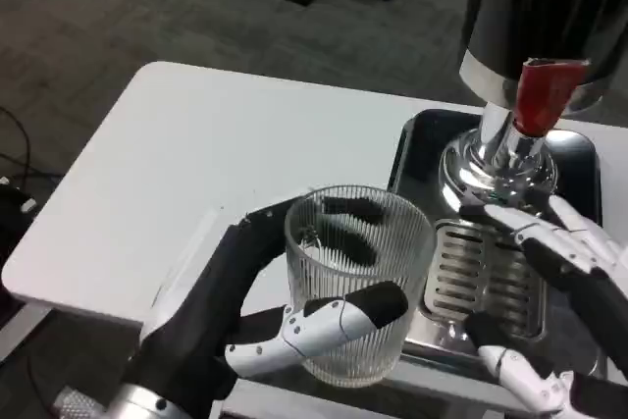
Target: Grasp the cup under the faucet to collect the drink, then remove the cup.
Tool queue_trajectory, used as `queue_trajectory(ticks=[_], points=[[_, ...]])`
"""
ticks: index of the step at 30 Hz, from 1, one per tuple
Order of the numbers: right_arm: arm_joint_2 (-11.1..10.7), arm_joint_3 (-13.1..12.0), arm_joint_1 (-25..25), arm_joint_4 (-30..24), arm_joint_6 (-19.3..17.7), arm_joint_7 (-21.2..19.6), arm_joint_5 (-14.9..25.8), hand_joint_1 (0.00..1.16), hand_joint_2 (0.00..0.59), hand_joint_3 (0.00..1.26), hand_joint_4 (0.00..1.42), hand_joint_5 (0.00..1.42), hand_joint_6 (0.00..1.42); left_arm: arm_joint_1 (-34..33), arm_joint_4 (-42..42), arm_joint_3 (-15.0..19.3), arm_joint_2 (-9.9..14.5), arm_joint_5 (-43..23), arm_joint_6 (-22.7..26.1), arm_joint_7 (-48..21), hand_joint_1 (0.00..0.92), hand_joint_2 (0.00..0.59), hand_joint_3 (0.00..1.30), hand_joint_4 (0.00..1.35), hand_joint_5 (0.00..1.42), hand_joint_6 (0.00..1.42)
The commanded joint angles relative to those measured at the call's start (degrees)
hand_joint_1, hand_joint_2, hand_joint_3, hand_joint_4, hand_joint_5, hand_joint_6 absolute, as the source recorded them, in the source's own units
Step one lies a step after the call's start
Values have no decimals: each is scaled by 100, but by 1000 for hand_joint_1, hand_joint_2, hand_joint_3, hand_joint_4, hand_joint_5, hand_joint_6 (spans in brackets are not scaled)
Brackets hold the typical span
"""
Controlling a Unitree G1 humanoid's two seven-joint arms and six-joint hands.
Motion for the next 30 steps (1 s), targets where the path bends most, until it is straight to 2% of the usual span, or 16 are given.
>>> queue_trajectory(ticks=[1,6,9,14,20,30], points=[[0,-164,-59,149,31,-185,147,425,417,145,151,13,0,-258,328,-54,-50,50,-107,131,384,255,551,636,536,268],[26,-229,-191,340,162,-236,343,405,399,134,151,15,0,-485,805,-22,21,120,-346,191,387,246,551,636,536,268],[9,-239,-251,412,191,-253,416,394,389,134,151,26,0,-1012,1554,63,77,-1,-511,173,388,240,551,629,529,268],[-23,-207,-308,443,220,-247,436,395,385,134,151,26,0,-1465,2235,59,122,-30,-704,157,359,229,551,628,519,265],[-2,-157,-352,454,286,-268,432,389,389,134,151,26,0,-1693,2657,41,112,-28,-861,196,357,231,551,635,519,258],[40,-124,-389,466,408,-338,516,378,380,134,151,29,0,-1887,2844,-14,-15,163,-1057,461,359,235,551,636,508,254]])
